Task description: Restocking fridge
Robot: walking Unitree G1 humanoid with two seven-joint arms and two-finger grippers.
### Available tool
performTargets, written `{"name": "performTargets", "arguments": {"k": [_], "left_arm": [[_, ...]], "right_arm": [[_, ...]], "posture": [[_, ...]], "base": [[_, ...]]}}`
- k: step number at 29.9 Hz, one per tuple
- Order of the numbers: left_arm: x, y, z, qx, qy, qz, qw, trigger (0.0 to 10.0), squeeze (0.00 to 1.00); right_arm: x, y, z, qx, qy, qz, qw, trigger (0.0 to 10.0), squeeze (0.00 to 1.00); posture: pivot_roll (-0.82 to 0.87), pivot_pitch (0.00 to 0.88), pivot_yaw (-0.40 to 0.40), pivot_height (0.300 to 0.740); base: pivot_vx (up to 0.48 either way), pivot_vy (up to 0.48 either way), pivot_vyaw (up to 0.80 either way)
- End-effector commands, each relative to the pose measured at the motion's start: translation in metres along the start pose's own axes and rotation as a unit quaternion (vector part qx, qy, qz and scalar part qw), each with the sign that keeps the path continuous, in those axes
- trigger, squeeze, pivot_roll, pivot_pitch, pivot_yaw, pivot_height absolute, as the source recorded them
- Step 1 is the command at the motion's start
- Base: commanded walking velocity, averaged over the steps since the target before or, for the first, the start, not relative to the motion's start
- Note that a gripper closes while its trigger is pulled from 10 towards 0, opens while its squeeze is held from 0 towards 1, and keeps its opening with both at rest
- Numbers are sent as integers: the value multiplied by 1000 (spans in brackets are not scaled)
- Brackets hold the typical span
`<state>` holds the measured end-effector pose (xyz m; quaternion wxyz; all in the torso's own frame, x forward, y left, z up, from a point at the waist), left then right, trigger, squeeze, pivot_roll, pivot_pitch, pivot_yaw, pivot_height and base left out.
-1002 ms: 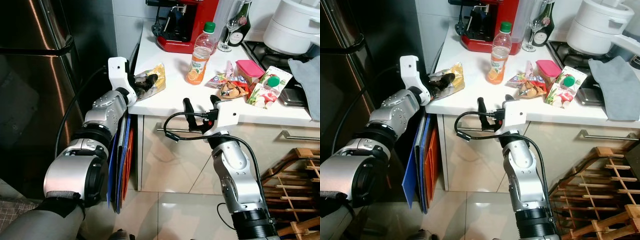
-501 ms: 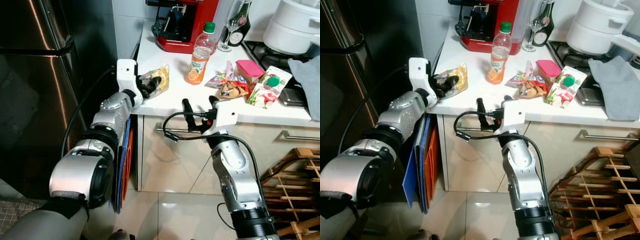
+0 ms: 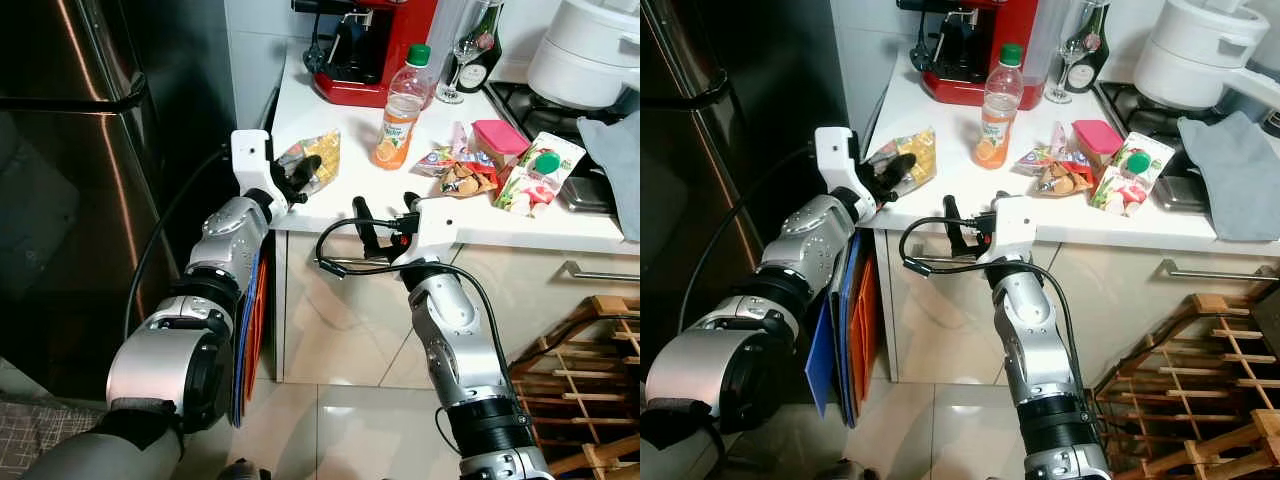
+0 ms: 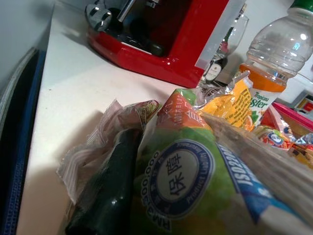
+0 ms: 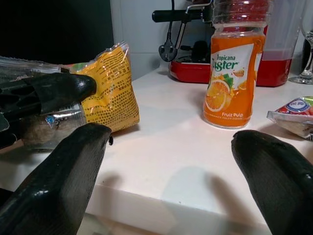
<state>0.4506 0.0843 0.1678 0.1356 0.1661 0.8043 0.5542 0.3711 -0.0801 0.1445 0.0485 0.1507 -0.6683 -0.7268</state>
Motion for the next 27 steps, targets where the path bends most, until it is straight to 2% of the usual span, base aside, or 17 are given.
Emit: {"name": "performTargets", "arguments": {"k": [1,6,9,10,13,18,20,21,22,25,27], "left_arm": [[0,-2,-6,5,-12,-3,1000,0,0],[-1,53,-19,-43,-44,-91,994,0,0],[2,71,-21,-57,-50,-113,991,0,0],[2,71,-21,-57,-50,-113,991,0,0],[5,80,-32,-111,-65,-127,984,0,0],[12,90,-52,-122,-63,-172,976,0,0],[14,91,-60,-156,-48,-186,969,0,0],[17,94,-64,-174,-42,-200,963,3725,0],[19,97,-68,-186,-37,-211,959,10000,0],[21,99,-68,-208,-17,-223,952,10000,0],[21,99,-66,-207,-13,-223,952,10000,0]], "right_arm": [[-3,2,-2,2,2,-5,1000,10000,0],[-12,4,-9,-3,-13,-7,1000,10000,0],[-19,12,-11,-4,-20,-19,1000,10000,0],[-19,12,-11,-4,-20,-19,1000,10000,0],[-28,21,-17,-10,-37,-39,999,10000,0],[-34,36,-21,-8,-48,-66,997,10000,0],[-34,42,-26,2,-53,-74,996,10000,0],[-33,43,-29,6,-56,-75,996,10000,0],[-32,42,-32,9,-59,-74,995,10000,0],[-30,38,-39,15,-69,-69,995,10000,0],[-30,36,-40,15,-70,-67,995,10000,0]], "posture": [[0,0,-45,740],[4,0,-44,740],[11,0,-15,740],[11,0,-15,740],[-1,0,27,740],[-36,0,34,740],[-43,0,22,740],[-41,0,14,740],[-37,0,6,740],[-28,0,-3,740],[-20,0,-6,740]], "base": [[0,0,0],[0,0,0],[0,0,0],[0,0,0],[0,0,0],[0,0,0],[0,0,0],[0,0,0],[0,0,0],[0,0,0],[0,0,0]]}}
Point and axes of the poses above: a point about 5 cm out from each wrist's last joint towards the gripper, its own x axis pointing back from the gripper into the wrist, its own y axis along the axis of the wrist's last joint, z = x × y, the point moved 6 cm from there along -x, pointing out of the wrist towards the gripper, and after that the axes turned 3 degrees about x, right-handed, at the moved point
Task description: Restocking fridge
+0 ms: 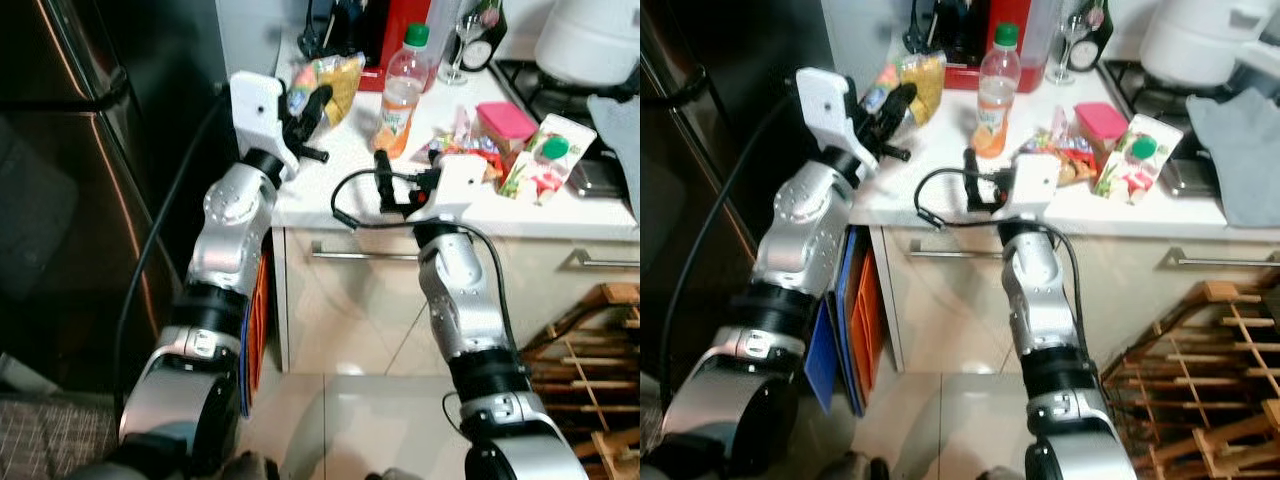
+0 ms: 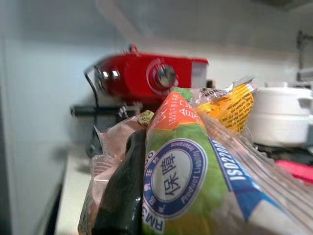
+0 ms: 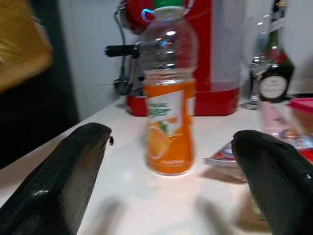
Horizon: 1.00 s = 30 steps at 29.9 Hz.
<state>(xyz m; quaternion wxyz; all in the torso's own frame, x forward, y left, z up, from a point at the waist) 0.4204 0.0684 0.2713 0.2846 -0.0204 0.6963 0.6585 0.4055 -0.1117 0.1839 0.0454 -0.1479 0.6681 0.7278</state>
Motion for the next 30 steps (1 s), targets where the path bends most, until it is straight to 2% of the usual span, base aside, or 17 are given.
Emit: {"name": "performTargets", "arguments": {"k": [1,5,11,17,30], "left_arm": [[0,12,2,-15,8,-21,1000,10000,0],[2,14,10,-39,31,-18,999,10000,0],[3,15,13,-62,48,-18,997,10000,0],[4,12,12,-61,49,-18,997,10000,0],[6,13,13,-68,56,-22,996,10000,0]], "right_arm": [[0,-3,-4,3,-6,-1,1000,10000,0],[-1,-3,-4,5,-9,-2,1000,10000,0],[-5,3,-5,16,-8,-12,1000,10000,0],[-4,0,-9,23,-8,-9,1000,10000,0],[-2,-7,-6,24,1,1,1000,10000,0]], "posture": [[-13,0,-8,740],[-5,0,-6,740],[-9,0,-2,740],[-11,0,-22,740],[-9,0,-31,740]], "base": [[0,0,0],[0,0,0],[-103,0,0],[-324,0,0],[-337,0,0]]}}
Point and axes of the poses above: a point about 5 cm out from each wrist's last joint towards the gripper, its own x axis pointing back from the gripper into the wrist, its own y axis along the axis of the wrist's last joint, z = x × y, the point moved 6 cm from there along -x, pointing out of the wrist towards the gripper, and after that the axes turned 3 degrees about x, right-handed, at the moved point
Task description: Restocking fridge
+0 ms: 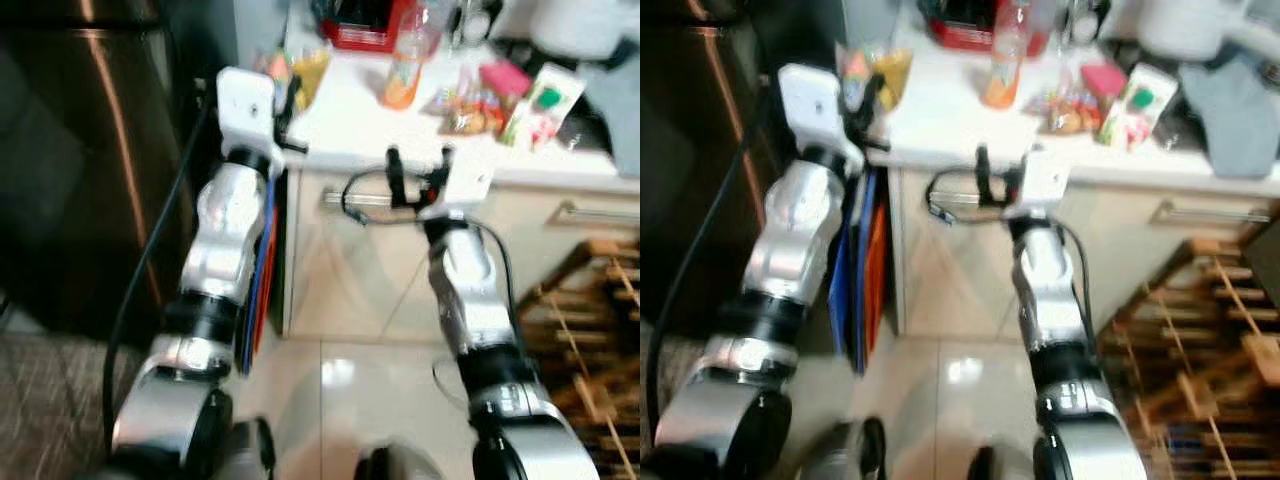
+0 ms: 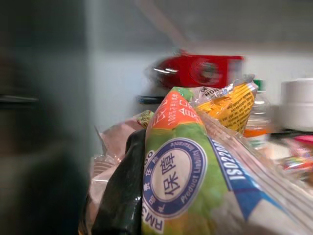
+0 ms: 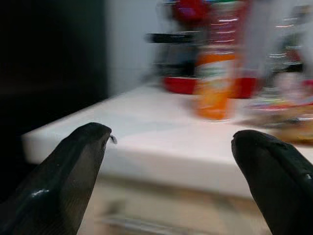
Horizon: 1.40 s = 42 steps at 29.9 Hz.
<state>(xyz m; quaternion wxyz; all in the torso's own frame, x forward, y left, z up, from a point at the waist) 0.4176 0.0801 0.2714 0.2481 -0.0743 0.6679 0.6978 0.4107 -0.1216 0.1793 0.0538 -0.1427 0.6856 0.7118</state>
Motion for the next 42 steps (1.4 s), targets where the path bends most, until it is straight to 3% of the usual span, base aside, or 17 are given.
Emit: {"name": "performTargets", "arguments": {"k": [1,9,13,27,35,42], "left_arm": [[-1,10,4,-4,4,-19,1000,10000,0],[-4,8,-4,-4,-10,-16,1000,10000,0],[-1,-5,-8,-15,-9,11,1000,10000,0],[31,-45,-30,19,-51,64,996,10000,0],[51,-81,-24,48,-27,134,990,10000,0],[61,-111,-8,33,12,192,981,10000,0]], "right_arm": [[0,-2,5,-1,6,2,1000,10000,0],[2,-4,3,1,2,3,1000,10000,0],[5,-8,2,2,1,9,1000,10000,0],[13,-27,-1,-4,-2,44,999,10000,0],[25,-40,0,-2,2,65,998,10000,0],[30,-46,-3,5,4,76,997,10000,0]], "posture": [[-16,0,-25,740],[-34,0,-10,740],[-35,0,-7,740],[-21,0,-11,740],[-30,0,-12,740],[-38,0,-11,740]], "base": [[-337,0,0],[-335,0,0],[-67,0,0],[0,-365,0],[0,-456,0],[37,-434,0]]}}
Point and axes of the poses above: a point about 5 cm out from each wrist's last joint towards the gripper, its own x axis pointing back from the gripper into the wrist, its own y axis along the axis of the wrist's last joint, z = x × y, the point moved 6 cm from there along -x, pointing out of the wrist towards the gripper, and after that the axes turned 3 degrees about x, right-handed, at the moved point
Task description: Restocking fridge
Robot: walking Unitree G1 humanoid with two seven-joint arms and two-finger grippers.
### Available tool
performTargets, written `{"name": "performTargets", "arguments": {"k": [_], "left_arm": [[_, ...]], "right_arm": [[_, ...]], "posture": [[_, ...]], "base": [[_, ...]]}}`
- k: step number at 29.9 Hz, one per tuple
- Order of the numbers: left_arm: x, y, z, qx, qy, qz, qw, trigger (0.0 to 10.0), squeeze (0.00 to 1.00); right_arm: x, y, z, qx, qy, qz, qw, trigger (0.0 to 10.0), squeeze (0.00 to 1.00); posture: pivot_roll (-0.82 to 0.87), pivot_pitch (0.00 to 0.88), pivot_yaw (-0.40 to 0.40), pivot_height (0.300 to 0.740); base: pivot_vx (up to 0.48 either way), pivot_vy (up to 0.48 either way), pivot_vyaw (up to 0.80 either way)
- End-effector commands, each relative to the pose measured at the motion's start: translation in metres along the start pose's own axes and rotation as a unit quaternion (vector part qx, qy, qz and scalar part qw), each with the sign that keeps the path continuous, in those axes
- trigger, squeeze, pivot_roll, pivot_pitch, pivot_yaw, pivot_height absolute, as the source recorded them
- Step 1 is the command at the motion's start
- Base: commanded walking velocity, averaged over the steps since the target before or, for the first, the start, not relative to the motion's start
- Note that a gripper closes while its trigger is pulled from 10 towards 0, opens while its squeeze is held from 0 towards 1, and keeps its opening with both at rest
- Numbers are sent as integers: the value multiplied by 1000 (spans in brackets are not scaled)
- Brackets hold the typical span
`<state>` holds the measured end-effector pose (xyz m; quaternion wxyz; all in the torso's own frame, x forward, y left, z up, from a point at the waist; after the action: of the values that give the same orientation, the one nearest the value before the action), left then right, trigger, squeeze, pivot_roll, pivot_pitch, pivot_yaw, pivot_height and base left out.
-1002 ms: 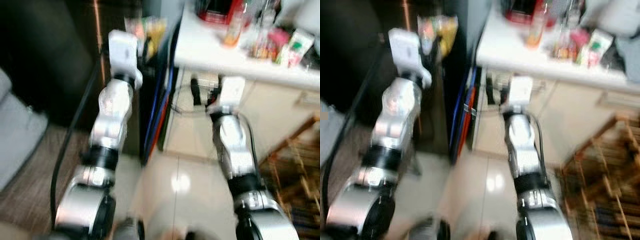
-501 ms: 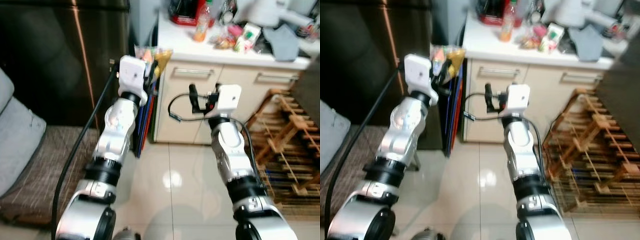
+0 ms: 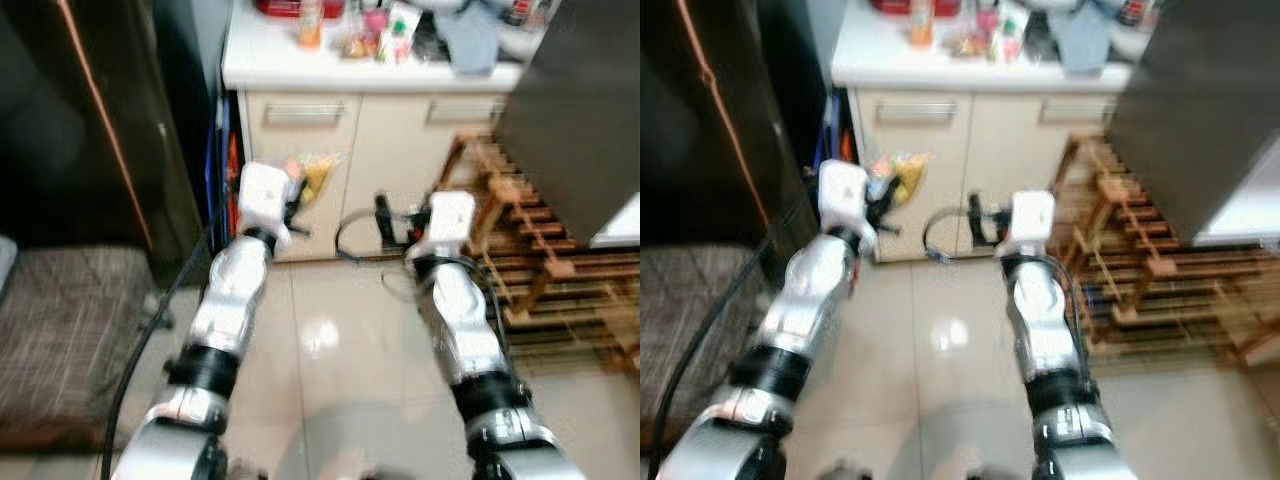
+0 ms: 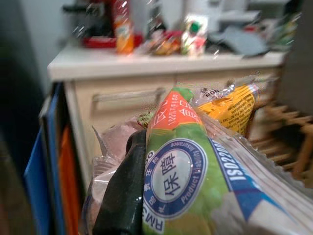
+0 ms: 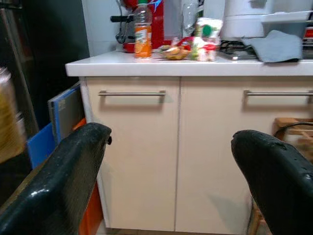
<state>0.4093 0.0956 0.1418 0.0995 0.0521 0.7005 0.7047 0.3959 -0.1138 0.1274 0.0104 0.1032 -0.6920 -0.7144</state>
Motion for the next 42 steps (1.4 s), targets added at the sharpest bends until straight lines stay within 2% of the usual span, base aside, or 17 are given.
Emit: {"name": "performTargets", "arguments": {"k": [1,7,16,19,25,26,27,28,29,30,32,33,34,35,39,40,42], "left_arm": [[-5,-1,-5,-13,3,8,1000,10000,0],[-6,-4,-5,-32,1,10,999,10000,0],[-7,-2,-7,-28,-3,1,1000,10000,0],[-9,1,-8,-32,-7,-5,999,10000,0],[-7,0,-11,-30,-12,-7,999,10000,0],[-5,8,-23,-18,-41,-30,999,10000,0],[-5,8,-23,-18,-41,-30,999,10000,0],[-2,16,-34,-13,-67,-52,996,10000,0],[-1,19,-38,-13,-77,-58,995,10000,0],[-1,19,-38,-13,-77,-58,995,10000,0],[0,20,-39,-11,-82,-60,995,10000,0],[0,20,-39,-11,-82,-60,995,10000,0],[0,18,-34,2,-76,-55,996,10000,0],[-1,17,-31,11,-72,-52,996,10000,0],[-2,14,-29,14,-70,-44,996,10000,0],[-2,14,-29,14,-70,-44,996,10000,0],[-1,16,-29,14,-72,-47,996,10000,0]], "right_arm": [[3,-1,-12,10,-12,4,1000,10000,0],[5,-5,-10,24,-8,10,1000,10000,0],[11,-16,-16,25,-21,29,999,10000,0],[16,-25,-22,29,-27,44,998,10000,0],[33,-59,-30,34,-36,110,993,10000,0],[42,-76,-41,34,-60,150,986,10000,0],[42,-76,-41,34,-60,150,986,10000,0],[54,-95,-56,23,-98,200,975,10000,0],[62,-103,-66,20,-121,220,968,10000,0],[62,-103,-66,20,-121,220,968,10000,0],[80,-112,-90,36,-167,245,954,10000,0],[80,-112,-90,36,-167,245,954,10000,0],[91,-115,-106,41,-195,255,946,10000,0],[96,-116,-112,39,-208,259,943,10000,0],[110,-110,-140,72,-246,263,930,10000,0],[110,-110,-140,72,-246,263,930,10000,0],[124,-112,-160,93,-271,287,914,10000,0]], "posture": [[-38,0,-11,740],[-44,0,-5,740],[-55,0,6,740],[-63,0,11,740],[-71,0,19,740],[-73,0,22,740],[-73,0,22,740],[-66,0,18,740],[-66,0,18,740],[-66,0,18,740],[-69,0,22,740],[-69,0,22,740],[-77,0,25,740],[-77,0,25,740],[-89,0,32,740],[-89,0,32,740],[-100,0,39,740]], "base": [[259,-401,0],[266,-398,432],[267,-397,146],[271,-393,0],[269,-394,0],[270,-394,0],[270,-394,0],[259,-401,0],[259,-401,0],[259,-401,0],[262,-399,0],[262,-401,0],[292,-379,0],[292,-379,0],[88,-81,0],[0,0,0],[0,0,0]]}}
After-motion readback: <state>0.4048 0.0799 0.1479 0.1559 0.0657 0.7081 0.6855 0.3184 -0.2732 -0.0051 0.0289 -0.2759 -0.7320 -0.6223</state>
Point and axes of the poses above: a point about 5 cm out from each wrist's last joint towards the gripper, its own x axis pointing back from the gripper into the wrist, its own y axis along the axis of the wrist's last joint, z = x × y, the point moved 6 cm from there along -x, pointing out of the wrist towards the gripper, and after that the axes turned 3 degrees about x, right-handed, at the moved point
